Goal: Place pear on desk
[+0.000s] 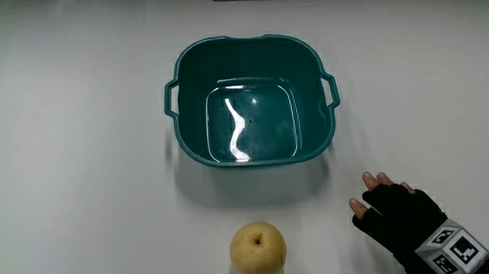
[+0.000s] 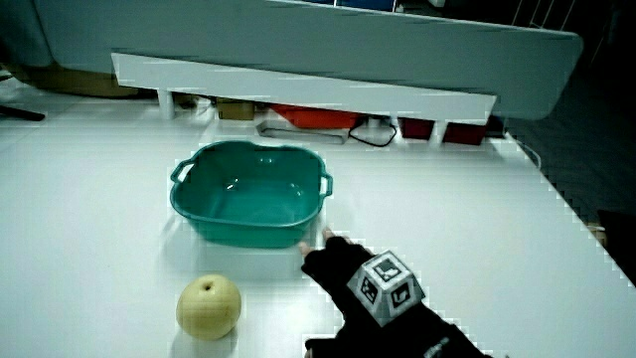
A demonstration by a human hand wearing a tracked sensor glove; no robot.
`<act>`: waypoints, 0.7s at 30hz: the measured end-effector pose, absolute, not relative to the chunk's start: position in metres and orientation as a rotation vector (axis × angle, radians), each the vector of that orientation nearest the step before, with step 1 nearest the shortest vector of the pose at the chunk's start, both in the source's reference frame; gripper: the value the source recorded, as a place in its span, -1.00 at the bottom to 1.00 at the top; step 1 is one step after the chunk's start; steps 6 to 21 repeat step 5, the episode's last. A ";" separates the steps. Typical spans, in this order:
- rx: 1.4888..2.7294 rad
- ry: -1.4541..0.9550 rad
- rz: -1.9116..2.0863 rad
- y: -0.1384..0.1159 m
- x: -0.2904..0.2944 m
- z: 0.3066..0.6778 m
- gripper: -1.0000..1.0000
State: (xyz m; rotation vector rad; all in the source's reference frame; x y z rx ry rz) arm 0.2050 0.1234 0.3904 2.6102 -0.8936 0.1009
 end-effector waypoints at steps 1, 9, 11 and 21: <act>2.591 -0.885 0.077 0.125 0.208 0.394 -1.00; 2.617 -0.860 0.114 0.125 0.213 0.389 -1.00; 2.617 -0.860 0.114 0.125 0.213 0.389 -1.00; 2.617 -0.860 0.114 0.125 0.213 0.389 -1.00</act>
